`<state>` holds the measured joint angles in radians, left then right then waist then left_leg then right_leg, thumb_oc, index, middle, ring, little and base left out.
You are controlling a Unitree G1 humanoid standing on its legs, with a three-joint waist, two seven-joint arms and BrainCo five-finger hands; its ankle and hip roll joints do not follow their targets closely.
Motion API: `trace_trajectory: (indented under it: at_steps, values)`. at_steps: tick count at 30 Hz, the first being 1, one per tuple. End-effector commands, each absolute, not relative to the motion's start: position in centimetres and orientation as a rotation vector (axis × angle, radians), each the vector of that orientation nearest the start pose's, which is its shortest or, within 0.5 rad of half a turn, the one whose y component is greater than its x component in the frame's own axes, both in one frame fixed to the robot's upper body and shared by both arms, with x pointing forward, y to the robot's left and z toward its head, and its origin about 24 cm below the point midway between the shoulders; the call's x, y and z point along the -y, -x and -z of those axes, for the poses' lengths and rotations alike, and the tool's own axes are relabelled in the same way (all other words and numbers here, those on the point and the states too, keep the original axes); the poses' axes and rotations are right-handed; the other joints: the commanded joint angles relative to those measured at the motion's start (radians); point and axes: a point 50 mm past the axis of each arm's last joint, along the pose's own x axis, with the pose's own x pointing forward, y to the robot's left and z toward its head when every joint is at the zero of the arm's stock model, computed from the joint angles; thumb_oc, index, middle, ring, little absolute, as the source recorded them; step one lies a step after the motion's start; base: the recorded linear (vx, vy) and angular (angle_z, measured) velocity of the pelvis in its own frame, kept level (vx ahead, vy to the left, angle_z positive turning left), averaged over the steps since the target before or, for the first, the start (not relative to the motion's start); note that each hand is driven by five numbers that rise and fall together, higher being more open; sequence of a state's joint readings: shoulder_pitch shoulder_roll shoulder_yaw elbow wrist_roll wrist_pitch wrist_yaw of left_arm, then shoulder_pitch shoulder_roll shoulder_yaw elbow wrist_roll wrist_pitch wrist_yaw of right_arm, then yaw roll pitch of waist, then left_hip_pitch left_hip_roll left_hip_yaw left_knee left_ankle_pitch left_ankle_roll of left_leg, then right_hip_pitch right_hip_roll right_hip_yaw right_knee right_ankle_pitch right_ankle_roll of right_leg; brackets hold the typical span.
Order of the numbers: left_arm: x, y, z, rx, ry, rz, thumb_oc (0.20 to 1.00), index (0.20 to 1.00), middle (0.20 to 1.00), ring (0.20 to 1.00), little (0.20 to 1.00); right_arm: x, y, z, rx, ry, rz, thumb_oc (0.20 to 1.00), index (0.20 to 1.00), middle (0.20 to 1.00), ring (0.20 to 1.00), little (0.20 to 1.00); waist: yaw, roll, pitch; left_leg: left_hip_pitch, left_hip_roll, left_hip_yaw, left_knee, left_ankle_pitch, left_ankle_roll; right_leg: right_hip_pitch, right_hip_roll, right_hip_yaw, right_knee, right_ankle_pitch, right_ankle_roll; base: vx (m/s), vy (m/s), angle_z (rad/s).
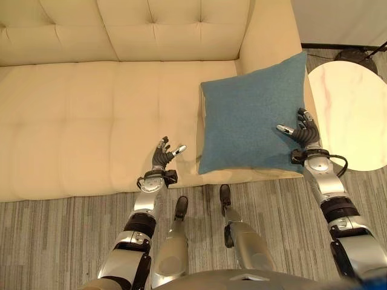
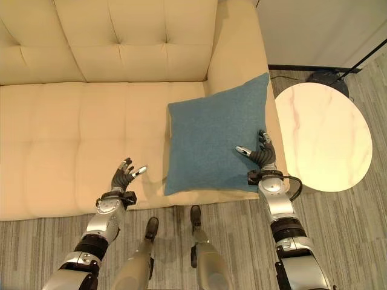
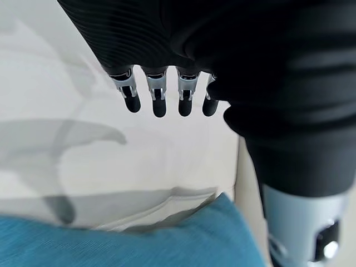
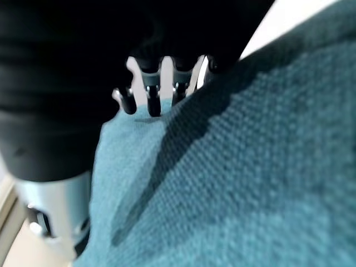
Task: Pick up all the scattered cushions and arrange them neatly on the sofa.
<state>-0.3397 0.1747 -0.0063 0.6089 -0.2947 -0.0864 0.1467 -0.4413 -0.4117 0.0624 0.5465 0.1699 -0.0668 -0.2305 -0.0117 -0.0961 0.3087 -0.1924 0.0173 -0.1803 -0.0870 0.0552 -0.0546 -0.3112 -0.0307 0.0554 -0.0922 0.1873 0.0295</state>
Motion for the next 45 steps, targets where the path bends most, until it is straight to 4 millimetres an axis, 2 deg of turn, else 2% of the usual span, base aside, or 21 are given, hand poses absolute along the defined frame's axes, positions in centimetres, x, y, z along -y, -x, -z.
trace_trajectory:
  at_steps: [1,4,5,10,15,21,25,29,32,35,38,39,42,44,45]
  values:
    - [-18.7,-32.4,-3.8,-0.046,0.102,-0.18,1.0,1.0,1.0,1.0,1.0,24.2,-33.3,-8.3,0.048,0.318,0.264,1.0,1.0,1.0,1.0,1.0,0.006,0.008,-0.033,-0.025,-0.047,-0.012,0.0,-0.036,0.039,-0.021,-0.04,-0.027,0.035,0.026,0.029,-0.02,-0.036,-0.01]
    - [-18.9,-32.8,-4.5,-0.026,0.105,-0.193,1.0,1.0,1.0,1.0,1.0,24.5,-33.6,-9.6,0.09,0.425,0.272,1.0,1.0,1.0,1.0,1.0,0.0,0.009,-0.027,-0.035,-0.045,-0.008,0.0,-0.033,0.039,-0.031,-0.036,-0.025,0.032,0.029,0.028,-0.01,-0.01,-0.02]
    - [-18.8,-32.9,-4.9,-0.007,0.101,-0.196,1.0,1.0,1.0,1.0,1.0,25.0,-33.7,-11.2,0.155,0.484,0.31,1.0,1.0,1.0,1.0,1.0,-0.004,0.011,-0.023,-0.034,-0.043,-0.007,0.0,-0.037,0.04,-0.032,-0.034,-0.025,0.03,0.028,0.027,-0.01,-0.018,-0.08]
    - [-18.7,-32.7,-4.5,-0.019,0.106,-0.212,1.0,1.0,1.0,1.0,1.0,26.0,-33.4,-12.7,0.219,0.573,0.376,1.0,1.0,1.0,1.0,1.0,-0.012,0.02,-0.026,-0.025,-0.04,-0.01,0.0,-0.045,0.044,-0.024,-0.031,-0.025,0.025,0.023,0.024,0.0,-0.004,-0.02]
    - [-18.5,-32.7,-4.2,-0.033,0.106,-0.212,1.0,1.0,1.0,1.0,1.0,25.7,-33.4,-11.8,0.185,0.542,0.356,1.0,1.0,1.0,1.0,1.0,-0.014,0.02,-0.029,-0.024,-0.041,-0.008,0.0,-0.044,0.043,-0.019,-0.032,-0.025,0.024,0.021,0.023,0.0,0.0,0.0]
    - [-19.0,-33.3,-4.6,-0.039,0.082,-0.203,1.0,1.0,1.0,1.0,1.0,23.7,-34.4,-9.8,0.081,0.424,0.261,1.0,1.0,1.0,1.0,1.0,-0.015,0.001,-0.002,-0.058,-0.037,-0.003,0.0,-0.027,0.037,-0.052,-0.032,-0.026,0.036,0.026,0.022,-0.02,-0.027,0.02]
    - [-19.4,-33.6,-4.9,-0.033,0.095,-0.213,1.0,1.0,1.0,1.0,1.0,23.0,-34.5,-9.5,0.077,0.393,0.236,1.0,1.0,1.0,1.0,1.0,-0.016,-0.009,0.011,-0.086,-0.031,-0.007,0.0,-0.017,0.033,-0.079,-0.028,-0.029,0.043,0.026,0.021,-0.01,-0.019,-0.01]
    - [-19.4,-34.1,-5.7,-0.01,0.121,-0.218,1.0,1.0,1.0,1.0,1.0,22.4,-34.7,-10.4,0.114,0.389,0.223,1.0,1.0,1.0,1.0,1.0,-0.019,-0.026,0.029,-0.113,-0.025,-0.014,0.0,-0.007,0.028,-0.109,-0.022,-0.035,0.054,0.024,0.02,-0.02,-0.039,-0.02]
    - [-19.3,-34.8,-6.6,0.012,0.133,-0.214,1.0,1.0,1.0,1.0,1.0,22.0,-35.0,-11.2,0.147,0.377,0.218,1.0,1.0,1.0,1.0,1.0,-0.022,-0.038,0.043,-0.132,-0.019,-0.02,0.0,0.0,0.023,-0.135,-0.018,-0.041,0.071,0.021,0.017,-0.01,-0.021,0.02]
    - [-18.9,-35.9,-8.4,0.057,0.135,-0.193,1.0,1.0,1.0,1.0,1.0,21.3,-35.2,-12.3,0.2,0.355,0.212,1.0,1.0,1.0,1.0,1.0,-0.032,-0.05,0.06,-0.159,-0.012,-0.026,0.0,0.007,0.015,-0.172,-0.013,-0.05,0.093,0.018,0.015,-0.01,-0.053,0.05]
    - [-18.2,-36.8,-10.0,0.097,0.13,-0.16,1.0,1.0,1.0,1.0,1.0,20.6,-35.4,-13.5,0.248,0.339,0.204,1.0,1.0,1.0,1.0,1.0,-0.037,-0.053,0.083,-0.168,-0.003,-0.026,0.0,0.008,0.009,-0.195,-0.004,-0.057,0.116,0.01,0.013,0.0,-0.043,0.05]
    - [-17.6,-37.2,-11.2,0.131,0.147,-0.131,1.0,1.0,1.0,1.0,1.0,20.0,-35.5,-14.2,0.28,0.327,0.191,1.0,1.0,1.0,1.0,1.0,-0.044,-0.054,0.099,-0.185,0.0,-0.025,0.0,0.017,0.006,-0.221,-0.003,-0.06,0.134,0.008,0.012,0.0,-0.065,-0.04]
    - [-16.8,-37.4,-12.2,0.165,0.186,-0.103,1.0,1.0,1.0,1.0,1.0,19.4,-35.6,-14.8,0.31,0.326,0.177,1.0,1.0,1.0,1.0,1.0,-0.047,-0.05,0.113,-0.19,0.008,-0.024,0.0,0.016,0.004,-0.239,0.006,-0.059,0.15,-0.002,0.008,0.01,-0.063,0.01]
    - [-16.1,-38.1,-14.4,0.222,0.161,-0.073,1.0,1.0,1.0,1.0,1.0,17.9,-35.9,-16.4,0.378,0.301,0.142,1.0,1.0,1.0,1.0,1.0,-0.059,-0.049,0.134,-0.205,0.018,-0.023,0.0,0.024,0.003,-0.27,0.016,-0.061,0.18,-0.011,0.005,0.01,-0.084,-0.08]
    - [-16.1,-38.1,-14.4,0.222,0.161,-0.073,1.0,1.0,1.0,1.0,1.0,17.9,-35.9,-16.4,0.378,0.301,0.142,1.0,1.0,1.0,1.0,1.0,-0.059,-0.049,0.134,-0.206,0.018,-0.023,0.0,0.024,0.003,-0.27,0.015,-0.061,0.18,-0.011,0.005,0.0,-0.088,-0.14]
